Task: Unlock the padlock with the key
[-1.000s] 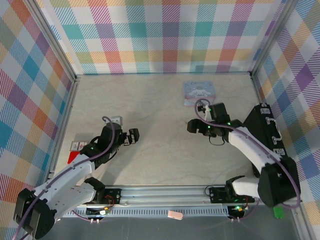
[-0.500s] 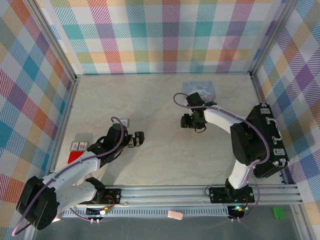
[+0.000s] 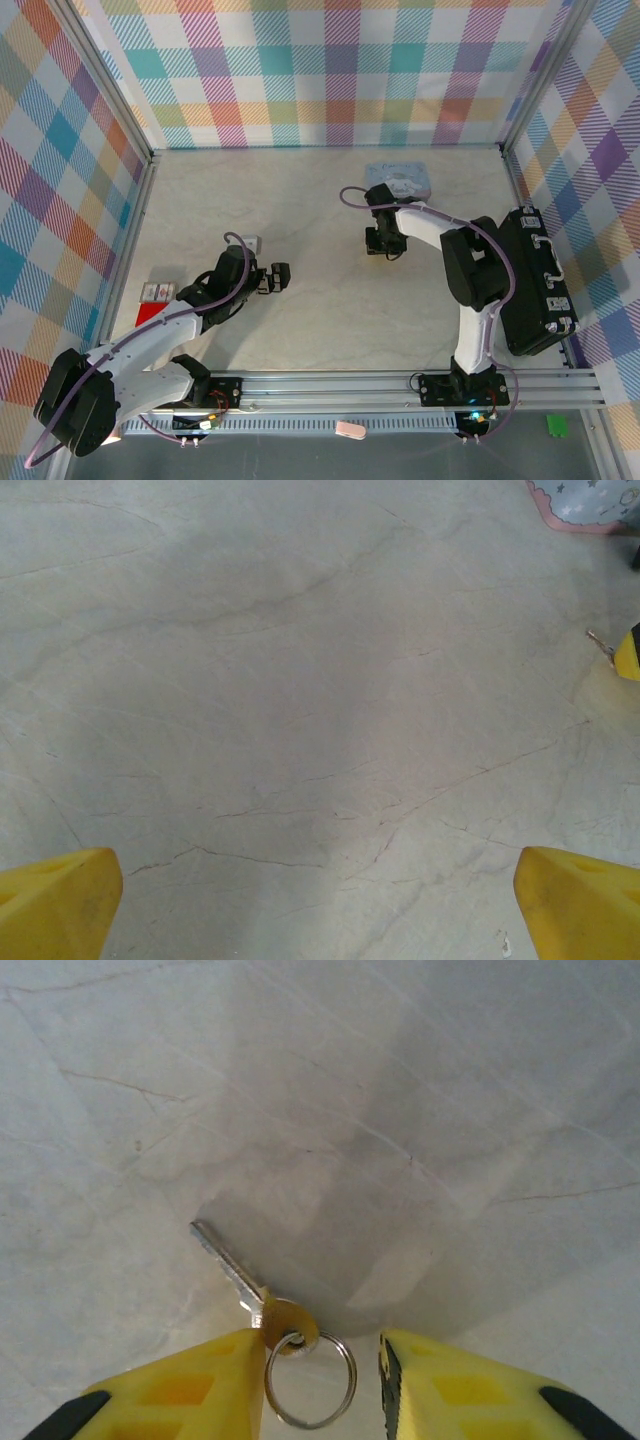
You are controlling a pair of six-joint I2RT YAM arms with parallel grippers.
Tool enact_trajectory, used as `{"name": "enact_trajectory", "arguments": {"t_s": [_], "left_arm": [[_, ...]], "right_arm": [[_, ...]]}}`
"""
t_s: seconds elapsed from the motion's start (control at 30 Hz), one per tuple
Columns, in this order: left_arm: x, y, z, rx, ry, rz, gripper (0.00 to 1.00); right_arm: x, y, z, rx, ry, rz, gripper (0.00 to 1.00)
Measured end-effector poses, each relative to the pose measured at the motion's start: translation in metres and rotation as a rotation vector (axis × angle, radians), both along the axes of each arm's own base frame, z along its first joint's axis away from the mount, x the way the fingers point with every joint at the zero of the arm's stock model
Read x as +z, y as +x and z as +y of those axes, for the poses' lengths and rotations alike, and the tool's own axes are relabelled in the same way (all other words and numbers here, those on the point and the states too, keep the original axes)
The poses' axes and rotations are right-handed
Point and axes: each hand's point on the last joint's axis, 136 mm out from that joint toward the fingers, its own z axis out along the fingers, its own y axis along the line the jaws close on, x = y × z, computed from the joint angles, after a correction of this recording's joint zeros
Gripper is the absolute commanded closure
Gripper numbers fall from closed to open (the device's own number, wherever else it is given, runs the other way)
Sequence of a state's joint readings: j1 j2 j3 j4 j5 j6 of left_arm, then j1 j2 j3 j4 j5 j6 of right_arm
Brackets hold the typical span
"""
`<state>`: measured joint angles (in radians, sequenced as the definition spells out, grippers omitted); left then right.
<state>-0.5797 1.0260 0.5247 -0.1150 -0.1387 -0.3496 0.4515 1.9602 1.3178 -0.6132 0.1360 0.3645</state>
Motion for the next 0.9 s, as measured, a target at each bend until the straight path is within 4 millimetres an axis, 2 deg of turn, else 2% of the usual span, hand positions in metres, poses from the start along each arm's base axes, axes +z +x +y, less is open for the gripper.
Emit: {"name": "enact_trajectory", "arguments": {"t_s": [0.43,0.5,0.7,0.9], "left_arm": [[0.0022,0.0002,-0.0009,-0.004,-0.003,-0.009,0.0],[0.0023,0.0002,-0.0011,-0.005,-0.003,-0.009,0.0],[0.0023,0.0003,-0.0012,-0.005,-0.003,-0.009,0.0],[0.0022,0.0003,-0.0012,-0.005,-0.003,-0.009,0.0]], "right_arm": [[0.0004,0.0041,0.0003,0.007,-0.019,0.005,0.78],[0.0006,0.0045,0.0011,0.008,-0.018,0.003,0.78],[0.0008,0.0044,0.0045,0.015,-0.016,-0.002,0.69],[0.0013,0.0048,0.0074,-0.004,0.005,0.002,0.69]]}}
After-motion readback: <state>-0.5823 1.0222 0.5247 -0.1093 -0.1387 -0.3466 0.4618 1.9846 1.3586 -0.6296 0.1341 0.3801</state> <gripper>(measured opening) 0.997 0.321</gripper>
